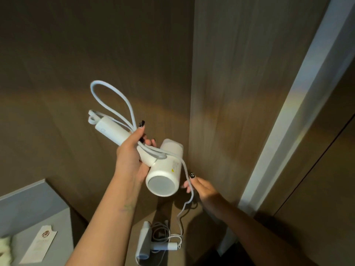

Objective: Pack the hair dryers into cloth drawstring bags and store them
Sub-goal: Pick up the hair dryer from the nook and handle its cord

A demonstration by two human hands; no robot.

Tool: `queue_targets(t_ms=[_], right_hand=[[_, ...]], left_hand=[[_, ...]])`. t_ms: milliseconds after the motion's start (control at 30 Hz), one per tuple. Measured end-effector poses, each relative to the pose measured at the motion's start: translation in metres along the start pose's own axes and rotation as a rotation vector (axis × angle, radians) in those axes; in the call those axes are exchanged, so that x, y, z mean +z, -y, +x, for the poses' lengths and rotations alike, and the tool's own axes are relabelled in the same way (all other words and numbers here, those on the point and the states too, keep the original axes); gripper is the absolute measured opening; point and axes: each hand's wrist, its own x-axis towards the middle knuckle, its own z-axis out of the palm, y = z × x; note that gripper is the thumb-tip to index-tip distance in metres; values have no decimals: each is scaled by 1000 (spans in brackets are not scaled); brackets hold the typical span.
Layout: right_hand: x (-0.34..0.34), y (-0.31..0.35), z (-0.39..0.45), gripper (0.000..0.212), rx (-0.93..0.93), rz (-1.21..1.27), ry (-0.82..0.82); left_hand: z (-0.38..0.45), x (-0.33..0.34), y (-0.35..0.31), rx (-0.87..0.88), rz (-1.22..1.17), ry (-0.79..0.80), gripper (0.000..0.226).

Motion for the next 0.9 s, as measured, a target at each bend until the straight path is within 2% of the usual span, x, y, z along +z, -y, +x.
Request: queue_targets(t_ms=[100,200,300,533,667,800,900], right_hand=[[-12,-4,8,42,79,83,-138],[-30,3,19,32,116,171,-290],[-41,29,24,15,77,322,-301],[-26,111,30,29,-133,442,-171],[-3,155,27,36,-255,298,-39],[16,186,21,40,-373,221,75],[26,202,17,41,-423,140,149]], left_hand=[[1,-2,-8,41,54,12,18],[1,-13,-8,156,333,-5,22],[0,-25,-4,246,556,-37,25],[-2,-46,9,206,731,-46,36],[-5,-53,18,137,749,-7,44],[-7,-58,25,56,696,80,32],[-8,-61,29,-26,748,168,50]])
